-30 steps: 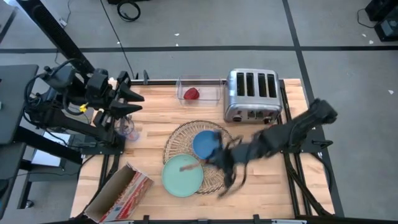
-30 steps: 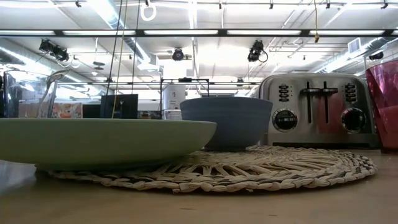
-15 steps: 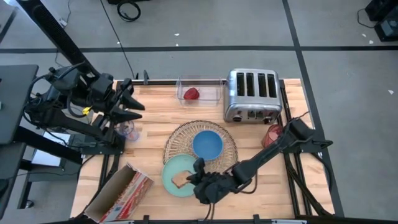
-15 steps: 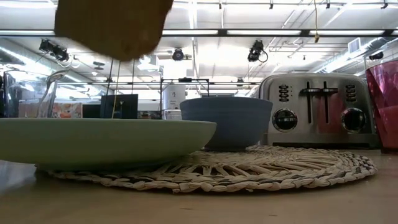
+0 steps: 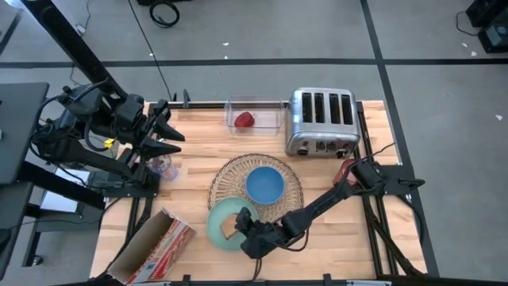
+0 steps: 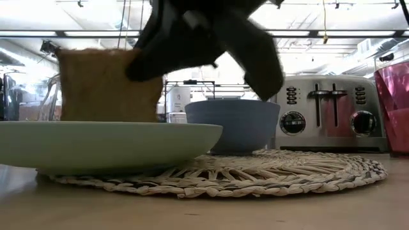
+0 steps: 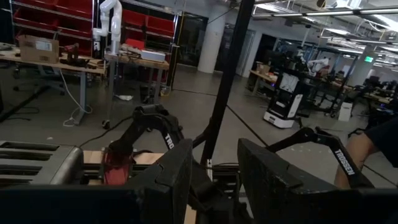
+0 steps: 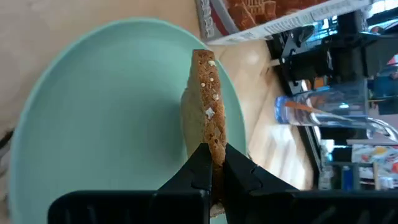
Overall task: Arrange a breakfast setting
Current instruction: Put the toasted bread on the light green plate
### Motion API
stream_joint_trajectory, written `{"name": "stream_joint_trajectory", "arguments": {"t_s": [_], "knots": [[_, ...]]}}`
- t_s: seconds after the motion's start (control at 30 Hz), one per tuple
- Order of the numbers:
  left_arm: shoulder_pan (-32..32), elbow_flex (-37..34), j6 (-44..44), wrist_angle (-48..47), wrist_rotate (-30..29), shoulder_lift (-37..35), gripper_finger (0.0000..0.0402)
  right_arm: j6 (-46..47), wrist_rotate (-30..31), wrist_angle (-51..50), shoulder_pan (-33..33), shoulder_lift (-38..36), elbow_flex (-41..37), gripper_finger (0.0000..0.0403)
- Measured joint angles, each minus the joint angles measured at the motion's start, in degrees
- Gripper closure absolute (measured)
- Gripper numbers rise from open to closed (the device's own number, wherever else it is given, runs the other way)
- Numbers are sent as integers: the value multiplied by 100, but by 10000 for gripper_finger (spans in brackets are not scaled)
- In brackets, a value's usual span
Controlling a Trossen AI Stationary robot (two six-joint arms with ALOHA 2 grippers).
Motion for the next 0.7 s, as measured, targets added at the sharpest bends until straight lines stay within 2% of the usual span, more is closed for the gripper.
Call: {"name": "stream_joint_trajectory", "arguments": {"t_s": [0.27,0.53,0.7], "knots": [[1,0,-2,2,-3,0,264,192,-364,-254,-78,26,-1,348],[-3,0,-35,-90,-2,2,264,860,-874,-488,-146,26,0,284],[-1,0,-18,-272,-2,3,264,997,-864,-539,-123,5,-2,244]]}}
